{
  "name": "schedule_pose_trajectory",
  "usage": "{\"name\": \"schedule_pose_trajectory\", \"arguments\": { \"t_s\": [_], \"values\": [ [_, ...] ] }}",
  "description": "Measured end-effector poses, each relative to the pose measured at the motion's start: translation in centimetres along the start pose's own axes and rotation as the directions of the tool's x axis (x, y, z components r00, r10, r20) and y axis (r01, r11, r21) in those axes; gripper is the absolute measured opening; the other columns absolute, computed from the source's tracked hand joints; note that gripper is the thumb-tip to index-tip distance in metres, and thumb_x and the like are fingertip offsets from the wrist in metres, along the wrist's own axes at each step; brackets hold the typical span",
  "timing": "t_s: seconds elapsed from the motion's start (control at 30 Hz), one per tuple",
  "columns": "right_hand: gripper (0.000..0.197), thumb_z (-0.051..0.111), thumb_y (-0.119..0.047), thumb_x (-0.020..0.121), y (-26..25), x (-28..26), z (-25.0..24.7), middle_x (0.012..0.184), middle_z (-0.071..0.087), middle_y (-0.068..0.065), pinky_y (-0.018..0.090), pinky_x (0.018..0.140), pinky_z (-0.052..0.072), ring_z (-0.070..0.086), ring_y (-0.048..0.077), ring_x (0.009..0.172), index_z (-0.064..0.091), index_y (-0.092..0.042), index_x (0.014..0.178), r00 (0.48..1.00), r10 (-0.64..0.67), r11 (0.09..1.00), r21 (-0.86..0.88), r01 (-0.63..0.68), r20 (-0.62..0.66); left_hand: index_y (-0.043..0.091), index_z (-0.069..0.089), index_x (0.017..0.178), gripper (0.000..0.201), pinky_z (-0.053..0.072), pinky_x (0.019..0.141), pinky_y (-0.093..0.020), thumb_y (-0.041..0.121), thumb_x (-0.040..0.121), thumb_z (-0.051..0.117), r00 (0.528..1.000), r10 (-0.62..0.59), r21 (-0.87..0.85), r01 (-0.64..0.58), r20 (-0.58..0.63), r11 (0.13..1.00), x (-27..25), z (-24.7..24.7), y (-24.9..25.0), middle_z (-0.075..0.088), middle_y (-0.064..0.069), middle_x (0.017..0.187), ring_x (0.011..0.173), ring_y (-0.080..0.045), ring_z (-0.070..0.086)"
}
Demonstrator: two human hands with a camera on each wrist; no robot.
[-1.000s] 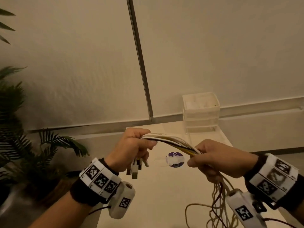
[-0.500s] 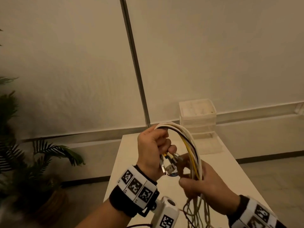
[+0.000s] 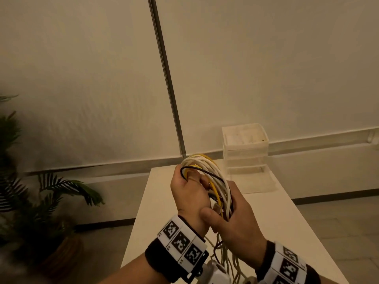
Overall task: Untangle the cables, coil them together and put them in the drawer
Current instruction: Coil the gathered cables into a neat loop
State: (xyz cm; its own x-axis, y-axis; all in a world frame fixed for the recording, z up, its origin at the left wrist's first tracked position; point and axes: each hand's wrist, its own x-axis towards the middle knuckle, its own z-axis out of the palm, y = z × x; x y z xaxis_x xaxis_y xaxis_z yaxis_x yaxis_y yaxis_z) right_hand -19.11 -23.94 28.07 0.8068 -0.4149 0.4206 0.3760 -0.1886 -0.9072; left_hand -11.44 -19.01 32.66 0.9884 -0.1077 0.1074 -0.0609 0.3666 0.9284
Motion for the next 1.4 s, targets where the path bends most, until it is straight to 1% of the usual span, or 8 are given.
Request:
{"name": "schedule_pose_trajectory", "arguments": {
  "t_s": [0.1, 0.27, 0.47, 0.6, 0.9, 1.03, 1.2, 1.4],
  "values": [
    [0.043, 0.062, -0.049, 0.072, 0.5, 0.1, 0.6, 0.096, 0.070, -0.006, 0.022, 0.069, 0.053, 0.068, 0.010, 0.085, 0.059, -0.029, 0.110, 0.988, -0.004, 0.995, 0.099, 0.019, -0.155, 0.007, 0.054, 0.088, 0.020, 0.043, 0.044, -0.024, 0.005, 0.101, 0.039, 1.000, -0.027, -0.043, 0.026, -0.002, 0.999, -0.4, 0.1, -0.7, 0.047, -0.001, 0.054, 0.047, -0.013, 0.043],
    [0.030, 0.059, -0.044, 0.077, 1.2, 0.6, 1.0, 0.094, 0.069, 0.001, 0.052, 0.076, 0.056, 0.068, 0.023, 0.086, 0.059, -0.036, 0.105, 0.977, -0.028, 0.998, 0.042, 0.038, -0.211, 0.008, 0.055, 0.089, 0.020, 0.045, 0.050, -0.027, 0.014, 0.102, 0.041, 0.990, -0.138, -0.101, 0.136, -0.017, 0.986, -0.2, 0.1, -1.3, 0.045, -0.003, 0.056, 0.045, -0.015, 0.044],
    [0.051, 0.047, -0.068, 0.083, 1.1, 1.1, 0.6, 0.105, 0.052, -0.006, 0.012, 0.082, 0.043, 0.055, 0.005, 0.098, 0.052, -0.033, 0.120, 0.922, -0.337, 0.914, -0.303, 0.271, -0.190, 0.015, 0.058, 0.078, 0.016, 0.049, 0.069, -0.041, 0.019, 0.093, 0.056, 0.975, -0.222, -0.184, 0.219, 0.003, 0.958, 1.5, 1.0, -1.1, 0.053, -0.006, 0.067, 0.064, -0.024, 0.053],
    [0.056, 0.053, -0.066, 0.080, 0.8, 2.6, 0.0, 0.099, 0.055, 0.002, 0.013, 0.076, 0.046, 0.057, 0.002, 0.090, 0.055, -0.023, 0.115, 0.883, -0.395, 0.898, -0.307, 0.314, -0.254, 0.012, 0.064, 0.090, 0.022, 0.045, 0.094, -0.069, 0.030, 0.080, 0.058, 0.949, -0.300, -0.192, 0.313, 0.096, 0.930, 0.6, 1.4, -0.3, 0.060, -0.021, 0.093, 0.090, -0.041, 0.060],
    [0.039, 0.062, -0.053, 0.081, 0.4, 3.3, -1.0, 0.096, 0.056, 0.002, 0.019, 0.074, 0.048, 0.058, 0.008, 0.087, 0.058, -0.020, 0.103, 0.843, -0.463, 0.872, -0.309, 0.379, -0.273, 0.002, 0.053, 0.102, 0.018, 0.044, 0.073, -0.040, -0.001, 0.097, 0.036, 0.935, -0.259, -0.202, 0.309, 0.241, 0.929, -0.7, 1.0, -1.3, 0.055, -0.019, 0.090, 0.079, -0.029, 0.053],
    [0.036, 0.062, -0.036, 0.072, -0.1, 2.9, -0.4, 0.092, 0.066, -0.018, 0.011, 0.068, 0.050, 0.065, 0.002, 0.079, 0.053, -0.027, 0.106, 0.890, -0.337, 0.941, -0.076, 0.330, -0.306, 0.004, 0.055, 0.110, 0.024, 0.049, 0.071, -0.034, 0.015, 0.102, 0.035, 0.894, -0.337, -0.275, 0.418, 0.297, 0.866, -0.9, 1.7, -1.9, 0.055, -0.016, 0.089, 0.080, -0.027, 0.057],
    [0.038, 0.064, -0.037, 0.073, -0.6, 2.7, -0.4, 0.096, 0.070, -0.013, 0.012, 0.072, 0.051, 0.069, 0.005, 0.084, 0.055, -0.023, 0.107, 0.913, -0.293, 0.949, 0.028, 0.313, -0.285, 0.010, 0.064, 0.069, 0.034, 0.051, 0.062, -0.025, 0.021, 0.090, 0.040, 0.762, -0.446, -0.254, 0.600, 0.469, 0.758, -1.1, 1.7, -0.9, 0.058, -0.007, 0.064, 0.060, -0.016, 0.061],
    [0.024, 0.062, -0.039, 0.079, -1.5, 3.6, -0.4, 0.078, 0.069, 0.001, 0.028, 0.068, 0.055, 0.068, 0.015, 0.071, 0.061, -0.023, 0.096, 0.891, -0.116, 0.980, 0.097, 0.175, -0.438, 0.014, 0.056, 0.087, 0.025, 0.048, 0.065, -0.029, 0.026, 0.100, 0.039, 0.831, -0.479, -0.111, 0.525, 0.282, 0.844, -1.6, 1.7, -1.3, 0.057, -0.009, 0.075, 0.070, -0.020, 0.057]
  ]
}}
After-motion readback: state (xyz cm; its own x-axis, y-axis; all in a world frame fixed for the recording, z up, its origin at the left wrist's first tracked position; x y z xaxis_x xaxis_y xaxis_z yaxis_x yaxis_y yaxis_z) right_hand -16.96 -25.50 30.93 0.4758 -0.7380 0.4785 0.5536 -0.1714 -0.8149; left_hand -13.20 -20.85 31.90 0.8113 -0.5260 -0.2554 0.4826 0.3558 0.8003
